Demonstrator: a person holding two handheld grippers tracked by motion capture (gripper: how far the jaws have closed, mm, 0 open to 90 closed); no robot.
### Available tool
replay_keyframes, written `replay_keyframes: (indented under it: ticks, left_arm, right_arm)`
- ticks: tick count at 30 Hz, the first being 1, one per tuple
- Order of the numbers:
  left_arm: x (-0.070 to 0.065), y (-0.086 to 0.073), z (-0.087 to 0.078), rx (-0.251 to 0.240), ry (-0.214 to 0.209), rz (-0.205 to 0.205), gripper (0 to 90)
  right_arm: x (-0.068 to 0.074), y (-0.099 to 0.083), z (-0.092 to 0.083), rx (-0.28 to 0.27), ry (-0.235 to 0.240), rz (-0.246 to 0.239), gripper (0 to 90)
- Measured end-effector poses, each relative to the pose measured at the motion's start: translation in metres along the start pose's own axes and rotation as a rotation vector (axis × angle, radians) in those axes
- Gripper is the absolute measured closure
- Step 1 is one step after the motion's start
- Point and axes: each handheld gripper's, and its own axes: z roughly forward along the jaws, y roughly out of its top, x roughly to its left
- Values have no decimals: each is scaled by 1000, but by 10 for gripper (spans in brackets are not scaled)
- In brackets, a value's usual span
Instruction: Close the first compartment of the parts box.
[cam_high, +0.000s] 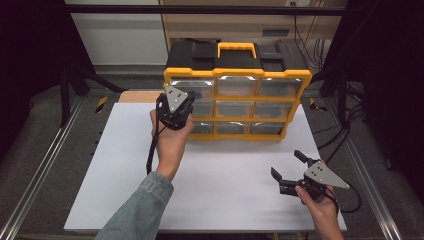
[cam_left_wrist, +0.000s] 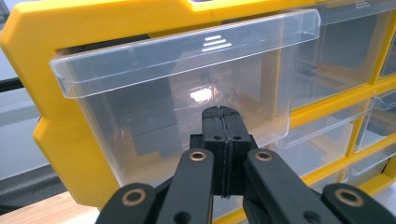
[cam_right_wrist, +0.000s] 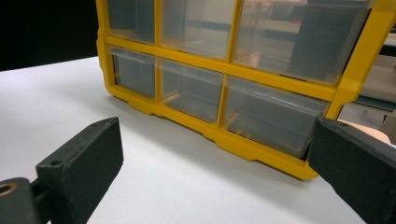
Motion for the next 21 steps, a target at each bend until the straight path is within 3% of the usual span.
replay_keyframes:
  ticks: [6,10,16,21]
  left_arm:
    - [0,0,2,14,2,-7,900]
    - [2,1,3,-12,11,-9,900]
    - [1,0,4,-2,10,-22,900]
    - [3,0,5,-14,13,-10,900]
  right_arm:
    - [2,0,1,3,6,-7,38]
    - [1,0,1,3,6,-7,38]
    - [2,0,1,5,6,-8,39]
    - [3,0,2,12,8,-6,39]
